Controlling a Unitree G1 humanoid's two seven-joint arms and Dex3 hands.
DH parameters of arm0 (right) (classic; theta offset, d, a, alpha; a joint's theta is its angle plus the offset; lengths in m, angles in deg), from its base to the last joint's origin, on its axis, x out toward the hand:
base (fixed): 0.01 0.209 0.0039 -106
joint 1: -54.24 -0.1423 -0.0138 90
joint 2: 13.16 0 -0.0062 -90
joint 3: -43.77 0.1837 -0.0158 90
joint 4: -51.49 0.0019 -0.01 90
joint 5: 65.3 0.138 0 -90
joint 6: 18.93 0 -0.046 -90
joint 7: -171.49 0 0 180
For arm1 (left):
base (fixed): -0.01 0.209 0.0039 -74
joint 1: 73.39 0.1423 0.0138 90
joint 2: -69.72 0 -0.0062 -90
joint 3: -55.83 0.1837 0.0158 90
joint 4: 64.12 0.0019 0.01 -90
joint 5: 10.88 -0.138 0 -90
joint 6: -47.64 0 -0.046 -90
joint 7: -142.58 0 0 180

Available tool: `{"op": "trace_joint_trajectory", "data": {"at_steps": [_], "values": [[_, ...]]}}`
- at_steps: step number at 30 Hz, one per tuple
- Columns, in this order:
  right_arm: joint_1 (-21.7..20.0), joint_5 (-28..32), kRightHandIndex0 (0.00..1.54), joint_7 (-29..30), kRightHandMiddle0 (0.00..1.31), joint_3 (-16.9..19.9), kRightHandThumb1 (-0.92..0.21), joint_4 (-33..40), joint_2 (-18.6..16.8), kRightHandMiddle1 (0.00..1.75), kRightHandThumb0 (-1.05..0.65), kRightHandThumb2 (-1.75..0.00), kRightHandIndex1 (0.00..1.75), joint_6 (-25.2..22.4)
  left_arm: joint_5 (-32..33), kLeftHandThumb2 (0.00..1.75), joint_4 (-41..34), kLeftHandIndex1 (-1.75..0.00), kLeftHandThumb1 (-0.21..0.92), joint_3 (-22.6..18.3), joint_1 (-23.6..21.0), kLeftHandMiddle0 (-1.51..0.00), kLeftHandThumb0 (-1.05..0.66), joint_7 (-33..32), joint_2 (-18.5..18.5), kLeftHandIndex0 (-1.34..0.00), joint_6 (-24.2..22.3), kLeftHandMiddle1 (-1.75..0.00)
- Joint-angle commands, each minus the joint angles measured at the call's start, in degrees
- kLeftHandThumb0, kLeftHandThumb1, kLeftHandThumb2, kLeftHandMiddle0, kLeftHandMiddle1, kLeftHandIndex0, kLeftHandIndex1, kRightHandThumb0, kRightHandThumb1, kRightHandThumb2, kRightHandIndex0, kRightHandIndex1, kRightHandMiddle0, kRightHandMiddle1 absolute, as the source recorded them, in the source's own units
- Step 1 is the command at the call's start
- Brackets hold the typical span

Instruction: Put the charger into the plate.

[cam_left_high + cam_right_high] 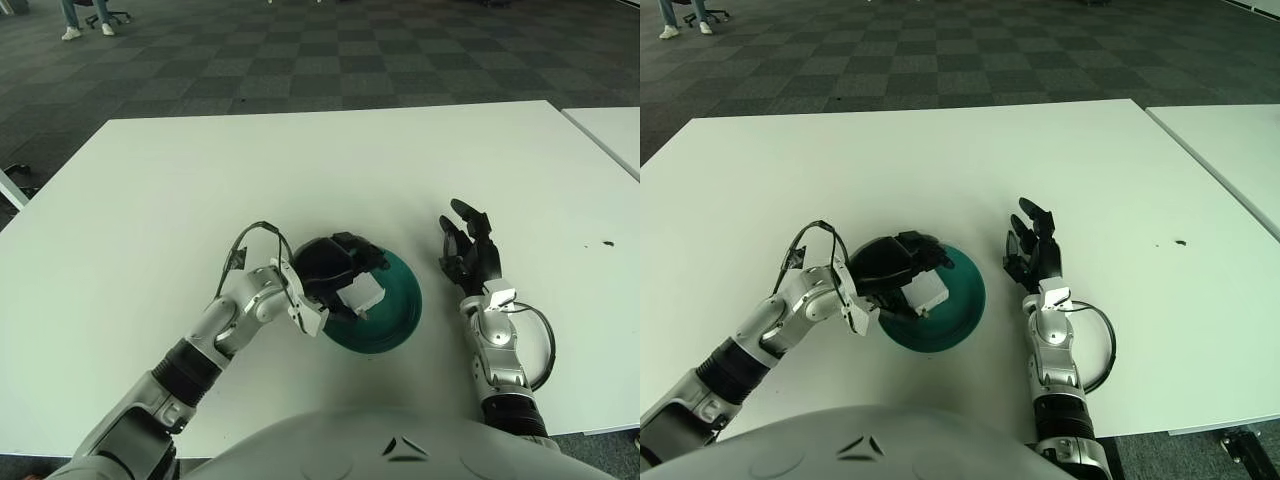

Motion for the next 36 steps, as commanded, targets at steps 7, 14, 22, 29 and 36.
{"op": "trace_joint_trajectory", "data": {"at_steps": [7,14,22,29,36], "values": [[1.53,-0.50,0.41,0.95,0.00,-0.29,-0.92,-2.16,-0.93,0.72,-0.77,-0.68,0.00,-2.31,1.87,0.79,-3.04,-0.35,0.92,-0.27,-2.97,-0.10,-1.05,6.81,2.85,0.00,-0.30,0.00],[1.37,-0.38,0.41,1.06,0.00,-0.42,-0.92,-2.39,-1.12,0.72,-0.76,-0.67,0.00,-1.91,16.45,0.71,1.97,-0.33,0.92,-6.72,-4.08,-0.11,-1.05,3.13,1.59,0.00,3.97,-0.01],[1.14,-0.75,0.42,1.27,0.00,0.01,-0.92,-2.23,-0.55,0.72,-0.77,-0.68,0.01,-0.90,45.92,0.77,13.62,-0.24,0.92,-20.20,7.67,-0.11,-1.05,-7.43,-14.06,0.00,4.61,0.00],[1.21,-0.90,0.41,1.18,0.00,0.40,-0.92,-2.26,0.17,0.73,-0.78,-0.69,0.00,-0.52,59.64,0.88,18.99,-0.42,0.92,-27.35,7.55,-0.15,-1.05,-11.94,-26.18,0.00,5.92,-0.01],[1.00,-0.39,0.41,0.61,0.00,0.58,-0.92,-2.58,0.58,0.72,-0.78,-0.69,0.00,-0.83,56.39,0.92,16.89,-0.59,0.92,-29.38,9.62,-0.19,-1.05,-18.23,-29.83,0.00,5.99,-0.01]]}}
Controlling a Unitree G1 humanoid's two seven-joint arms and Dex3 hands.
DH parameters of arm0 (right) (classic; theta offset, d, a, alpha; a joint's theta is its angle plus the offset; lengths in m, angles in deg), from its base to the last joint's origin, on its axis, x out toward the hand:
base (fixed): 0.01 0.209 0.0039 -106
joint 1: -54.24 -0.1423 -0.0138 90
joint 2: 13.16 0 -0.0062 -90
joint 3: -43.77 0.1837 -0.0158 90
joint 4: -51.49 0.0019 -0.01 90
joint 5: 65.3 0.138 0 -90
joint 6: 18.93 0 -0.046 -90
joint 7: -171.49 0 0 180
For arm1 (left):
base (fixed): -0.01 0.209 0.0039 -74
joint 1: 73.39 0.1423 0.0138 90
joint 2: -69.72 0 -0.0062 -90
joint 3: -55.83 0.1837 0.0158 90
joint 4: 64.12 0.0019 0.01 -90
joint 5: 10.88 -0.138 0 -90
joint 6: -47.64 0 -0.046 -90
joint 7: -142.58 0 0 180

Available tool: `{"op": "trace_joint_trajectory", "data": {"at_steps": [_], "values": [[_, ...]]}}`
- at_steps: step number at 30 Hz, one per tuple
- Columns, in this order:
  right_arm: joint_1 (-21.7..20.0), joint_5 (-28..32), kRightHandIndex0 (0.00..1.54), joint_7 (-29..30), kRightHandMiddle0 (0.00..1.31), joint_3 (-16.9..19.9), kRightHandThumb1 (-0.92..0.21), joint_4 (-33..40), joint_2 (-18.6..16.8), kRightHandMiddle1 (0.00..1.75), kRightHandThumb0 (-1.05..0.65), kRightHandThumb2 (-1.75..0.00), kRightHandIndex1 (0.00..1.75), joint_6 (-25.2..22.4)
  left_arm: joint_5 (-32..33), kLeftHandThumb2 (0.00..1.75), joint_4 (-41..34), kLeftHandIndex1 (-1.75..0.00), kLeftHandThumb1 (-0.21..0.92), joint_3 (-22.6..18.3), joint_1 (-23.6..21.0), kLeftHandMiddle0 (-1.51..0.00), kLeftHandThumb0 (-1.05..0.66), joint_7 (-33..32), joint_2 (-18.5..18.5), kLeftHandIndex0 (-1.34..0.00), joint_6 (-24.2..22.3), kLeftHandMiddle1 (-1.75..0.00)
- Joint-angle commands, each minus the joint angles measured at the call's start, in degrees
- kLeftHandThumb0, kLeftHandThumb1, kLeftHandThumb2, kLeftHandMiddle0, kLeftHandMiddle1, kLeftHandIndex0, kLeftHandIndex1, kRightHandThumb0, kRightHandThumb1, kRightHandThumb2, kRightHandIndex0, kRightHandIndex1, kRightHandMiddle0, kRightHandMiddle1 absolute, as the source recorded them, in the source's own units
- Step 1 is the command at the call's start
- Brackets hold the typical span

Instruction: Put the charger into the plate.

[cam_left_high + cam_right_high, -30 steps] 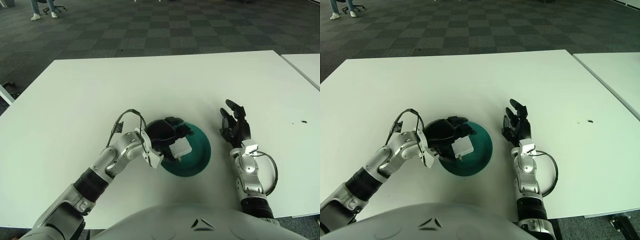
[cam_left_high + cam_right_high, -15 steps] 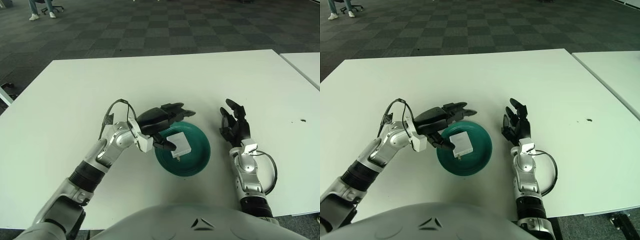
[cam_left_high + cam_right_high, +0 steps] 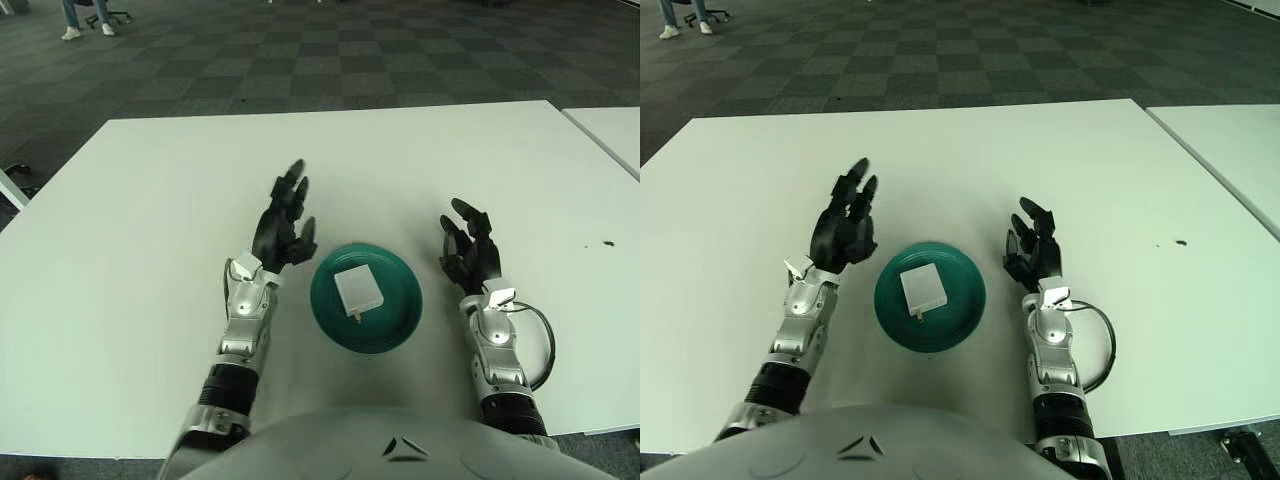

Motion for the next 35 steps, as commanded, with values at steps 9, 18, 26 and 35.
{"op": "trace_joint_trajectory", "data": {"at_steps": [9,18,26,35], "values": [[1.69,0.23,0.43,-0.68,0.00,-0.05,-0.92,-3.31,-0.14,0.74,-0.77,-0.68,0.01,-0.63,-4.76,0.95,5.92,-0.64,0.92,-3.87,3.32,-0.21,-0.99,-7.49,-0.62,0.00,1.06,-0.02],[1.86,-0.54,0.45,-0.48,0.00,-0.40,-0.92,-3.25,-0.20,0.76,-0.79,-0.67,0.02,-0.09,-6.04,0.99,10.89,-0.58,0.92,-4.68,4.40,-0.25,-0.96,-8.92,-0.91,0.00,2.25,-0.02],[1.93,-0.46,0.46,-0.57,0.00,-0.48,-0.92,-3.40,-0.20,0.78,-0.79,-0.66,0.03,0.11,-12.06,1.03,8.31,-0.47,0.92,-4.17,6.91,-0.21,-0.96,-10.76,2.08,0.00,-0.74,0.00],[1.73,0.16,0.47,-1.24,0.00,-0.66,-0.92,-3.79,-0.42,0.79,-0.79,-0.64,0.03,-0.38,-18.99,1.08,10.28,-0.49,0.92,-4.06,6.70,-0.22,-0.98,-15.36,4.49,0.00,-0.16,-0.01]]}}
